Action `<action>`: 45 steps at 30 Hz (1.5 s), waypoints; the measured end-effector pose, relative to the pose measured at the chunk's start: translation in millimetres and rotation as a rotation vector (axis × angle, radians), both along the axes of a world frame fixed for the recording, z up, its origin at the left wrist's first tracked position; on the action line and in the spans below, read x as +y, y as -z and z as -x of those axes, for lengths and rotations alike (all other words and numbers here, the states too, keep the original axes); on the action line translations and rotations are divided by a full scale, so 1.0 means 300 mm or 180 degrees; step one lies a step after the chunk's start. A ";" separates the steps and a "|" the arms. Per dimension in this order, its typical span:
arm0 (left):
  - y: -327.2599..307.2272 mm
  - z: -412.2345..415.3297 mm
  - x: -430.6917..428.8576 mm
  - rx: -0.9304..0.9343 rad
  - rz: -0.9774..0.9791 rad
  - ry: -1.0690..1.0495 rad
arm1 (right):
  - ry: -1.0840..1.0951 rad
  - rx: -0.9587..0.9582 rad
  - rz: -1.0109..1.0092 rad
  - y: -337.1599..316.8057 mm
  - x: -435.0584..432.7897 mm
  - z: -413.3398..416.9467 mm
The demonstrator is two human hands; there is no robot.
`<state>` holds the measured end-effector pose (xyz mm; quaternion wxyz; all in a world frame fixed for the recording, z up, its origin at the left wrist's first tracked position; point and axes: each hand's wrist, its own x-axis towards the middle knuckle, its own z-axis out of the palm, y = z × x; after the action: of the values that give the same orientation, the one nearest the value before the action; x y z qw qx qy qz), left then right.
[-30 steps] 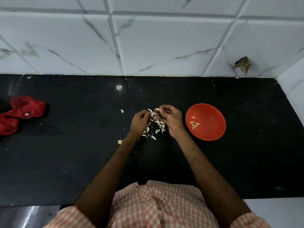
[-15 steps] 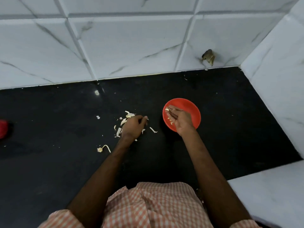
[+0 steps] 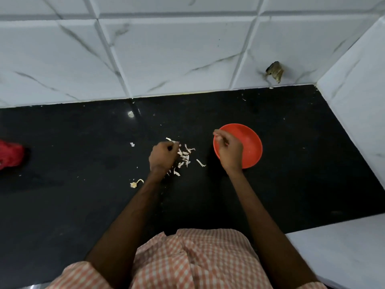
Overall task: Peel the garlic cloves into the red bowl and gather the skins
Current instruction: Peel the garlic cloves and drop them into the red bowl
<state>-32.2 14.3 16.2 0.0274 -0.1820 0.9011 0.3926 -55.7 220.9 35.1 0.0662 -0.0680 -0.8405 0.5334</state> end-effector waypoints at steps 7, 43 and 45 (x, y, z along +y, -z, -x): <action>0.037 -0.073 -0.133 -0.0040 0.0441 0.0024 | -0.1812 -0.0074 -0.1661 0.137 -0.220 -0.046; 0.064 -0.076 -0.077 0.0290 -0.0902 0.0391 | -0.0595 -0.0908 0.1148 0.120 -0.317 -0.041; 0.060 -0.075 -0.068 0.0322 -0.1076 0.0278 | -0.0586 -0.0884 0.1137 0.114 -0.317 -0.042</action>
<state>-9.7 -6.1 -1.8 0.0292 -0.1155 0.8296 0.5455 -43.0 125.7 1.0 -0.1120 -0.0745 -0.7365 0.6629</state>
